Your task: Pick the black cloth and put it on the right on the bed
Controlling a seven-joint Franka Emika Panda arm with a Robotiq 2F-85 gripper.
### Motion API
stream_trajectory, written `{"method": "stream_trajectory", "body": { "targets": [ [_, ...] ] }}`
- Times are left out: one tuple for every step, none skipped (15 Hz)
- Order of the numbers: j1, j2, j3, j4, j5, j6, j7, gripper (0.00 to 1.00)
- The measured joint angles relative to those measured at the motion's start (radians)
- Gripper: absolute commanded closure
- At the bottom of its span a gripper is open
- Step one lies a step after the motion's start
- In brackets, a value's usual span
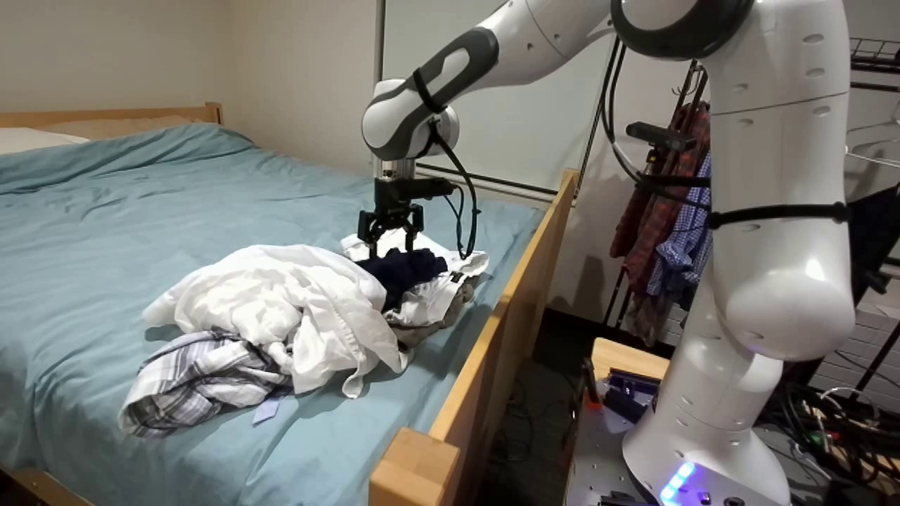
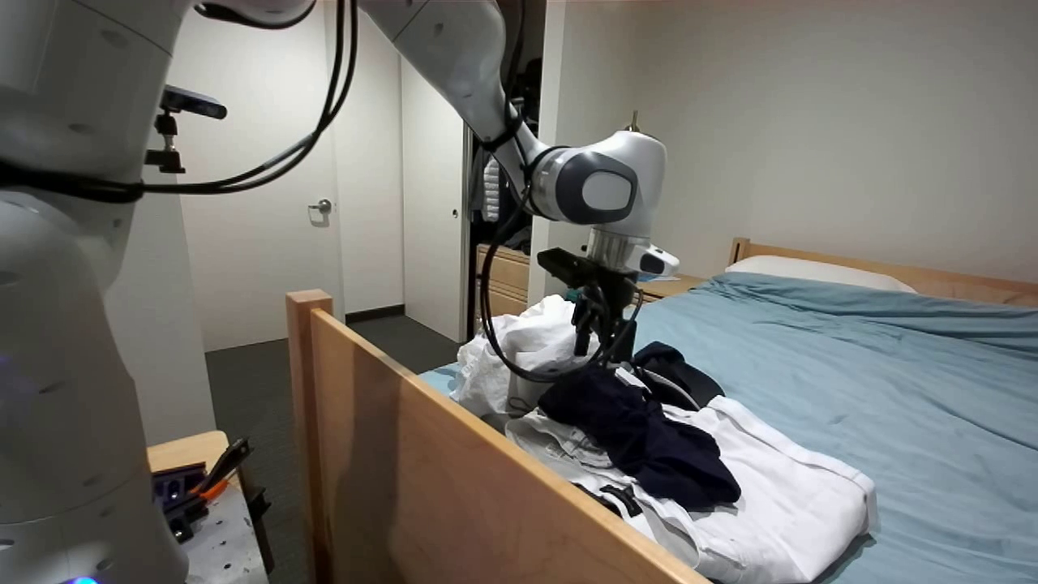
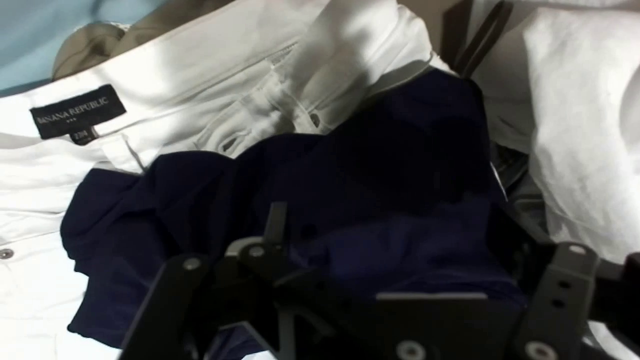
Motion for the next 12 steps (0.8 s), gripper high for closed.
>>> {"method": "stream_trajectory", "body": {
  "targets": [
    [0.000,0.001,-0.002,0.000,0.000,0.000,0.000,0.00],
    [0.000,0.002,-0.002,0.000,0.000,0.000,0.000,0.00],
    [0.000,0.002,-0.002,0.000,0.000,0.000,0.000,0.00],
    [0.000,0.002,-0.002,0.000,0.000,0.000,0.000,0.00],
    [0.000,0.002,-0.002,0.000,0.000,0.000,0.000,0.00],
    [0.001,0.003,-0.002,0.000,0.000,0.000,0.000,0.00],
    [0.003,0.005,-0.001,0.002,0.000,-0.001,0.000,0.00],
    [0.008,0.010,0.001,0.008,0.000,-0.004,0.001,0.00],
    [0.013,0.018,0.004,0.016,0.000,-0.004,0.006,0.00],
    [0.019,0.030,0.009,0.026,0.000,-0.004,0.017,0.00],
    [0.025,0.044,0.011,0.037,0.000,-0.004,0.028,0.00],
    [0.031,0.057,0.013,0.048,0.000,-0.004,0.041,0.00]
  ]
}}
